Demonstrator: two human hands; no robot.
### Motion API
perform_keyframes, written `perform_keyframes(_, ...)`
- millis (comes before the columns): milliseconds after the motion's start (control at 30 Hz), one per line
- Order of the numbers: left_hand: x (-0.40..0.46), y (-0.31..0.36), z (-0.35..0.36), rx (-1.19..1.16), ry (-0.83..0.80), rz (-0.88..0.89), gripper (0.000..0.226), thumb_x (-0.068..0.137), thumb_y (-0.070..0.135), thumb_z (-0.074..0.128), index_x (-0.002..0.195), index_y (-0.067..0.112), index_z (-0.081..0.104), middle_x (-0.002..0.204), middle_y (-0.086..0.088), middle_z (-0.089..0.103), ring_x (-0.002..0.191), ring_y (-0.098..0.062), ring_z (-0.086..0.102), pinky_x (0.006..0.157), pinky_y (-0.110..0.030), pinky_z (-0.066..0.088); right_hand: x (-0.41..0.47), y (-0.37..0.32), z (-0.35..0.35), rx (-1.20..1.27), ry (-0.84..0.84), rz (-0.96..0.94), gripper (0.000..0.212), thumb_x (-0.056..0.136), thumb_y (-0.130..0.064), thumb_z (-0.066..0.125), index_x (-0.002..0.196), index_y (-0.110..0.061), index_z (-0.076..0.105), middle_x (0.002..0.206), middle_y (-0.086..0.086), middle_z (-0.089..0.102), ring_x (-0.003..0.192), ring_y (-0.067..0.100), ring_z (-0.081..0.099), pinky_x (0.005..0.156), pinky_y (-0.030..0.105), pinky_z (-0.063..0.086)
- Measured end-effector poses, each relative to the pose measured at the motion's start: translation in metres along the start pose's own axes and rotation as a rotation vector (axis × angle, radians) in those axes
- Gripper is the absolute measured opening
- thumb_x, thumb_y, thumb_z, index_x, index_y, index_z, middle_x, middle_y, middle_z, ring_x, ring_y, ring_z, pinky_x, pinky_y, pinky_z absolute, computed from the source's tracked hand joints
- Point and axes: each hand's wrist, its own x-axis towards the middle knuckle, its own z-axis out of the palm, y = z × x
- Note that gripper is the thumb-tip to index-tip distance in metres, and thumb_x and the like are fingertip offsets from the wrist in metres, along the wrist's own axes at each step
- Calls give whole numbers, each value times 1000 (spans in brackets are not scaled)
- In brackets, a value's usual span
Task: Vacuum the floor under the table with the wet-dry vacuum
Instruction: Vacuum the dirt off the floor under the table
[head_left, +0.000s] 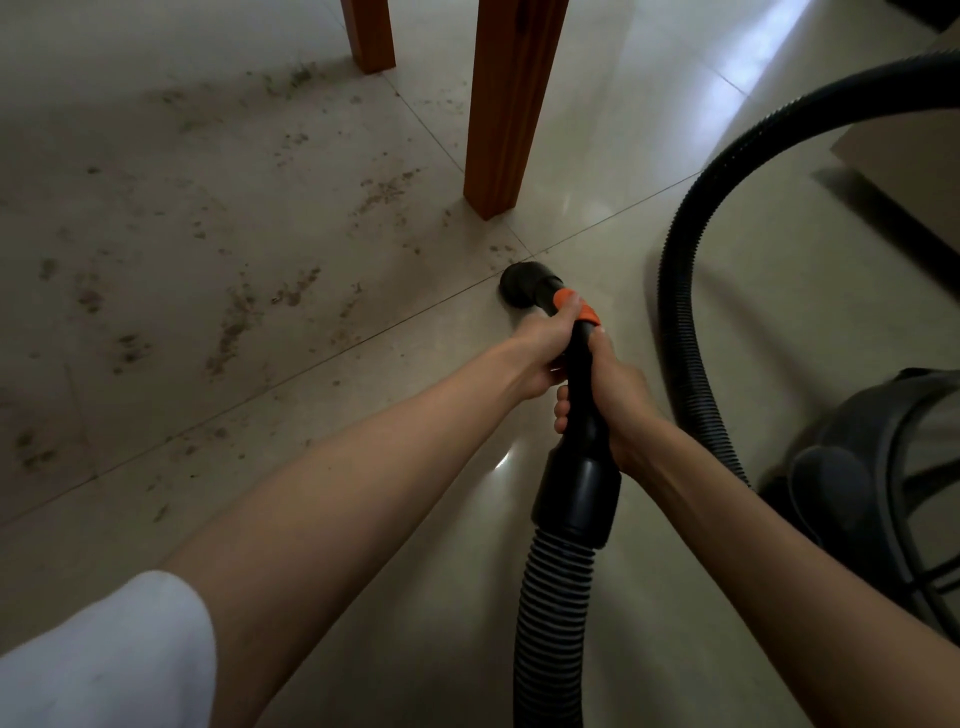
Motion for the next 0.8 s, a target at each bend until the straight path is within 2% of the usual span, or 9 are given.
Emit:
perform_keyframes(133,6,2,8,28,-19,13,52,96,35,50,134,1,41,90,-9,57,75,-17,56,58,-26,46,7,-2,-3,18,22,-10,53,101,-47,31,85,-3,55,52,7,47,42,16,47,41,25,43)
perform_keyframes(300,14,5,3,8,-31,30,52,96,34,51,134,-1,40,99,-12,58,78,-19,57,61,-26,48,10,-8,-3,19,-33,9,52,101,-47,32,90,-1,55,55,7,46,41,15,48,39,22,44)
perform_keyframes(333,17,5,0,9,-21,42,49,96,33,51,129,-2,44,94,-12,58,78,-19,58,64,-27,49,10,-11,-3,25,-64,27,51,101,-47,33,93,-1,54,56,8,46,41,14,48,38,21,44)
perform_keyframes(400,21,6,-6,10,20,72,34,96,32,52,106,-1,53,85,-10,57,78,-21,57,70,-31,48,10,-16,-2,37,-132,65,50,101,-47,34,96,-1,53,57,8,45,39,13,47,37,20,43)
perform_keyframes(467,22,7,-12,15,55,84,28,95,31,53,86,5,52,79,-9,56,75,-20,55,68,-31,45,9,-19,0,25,-165,80,49,101,-46,34,93,-2,52,59,8,45,38,13,47,37,20,44)
perform_keyframes(533,23,7,-16,20,69,85,29,95,32,53,82,6,51,79,-9,57,75,-20,56,69,-31,46,9,-19,4,12,-160,75,48,101,-46,35,90,-2,52,60,9,45,40,14,47,37,20,44)
perform_keyframes(700,24,12,-12,37,58,75,28,95,34,52,93,6,51,84,-8,57,73,-18,56,67,-29,47,15,-17,7,27,-110,33,50,100,-47,35,87,-2,54,56,7,47,41,14,48,38,22,44)
perform_keyframes(800,26,16,0,56,15,81,39,94,33,54,115,0,51,86,-8,58,75,-17,56,67,-28,46,24,-20,-2,59,-71,15,50,99,-48,36,88,-3,55,54,6,47,41,14,48,38,23,43)
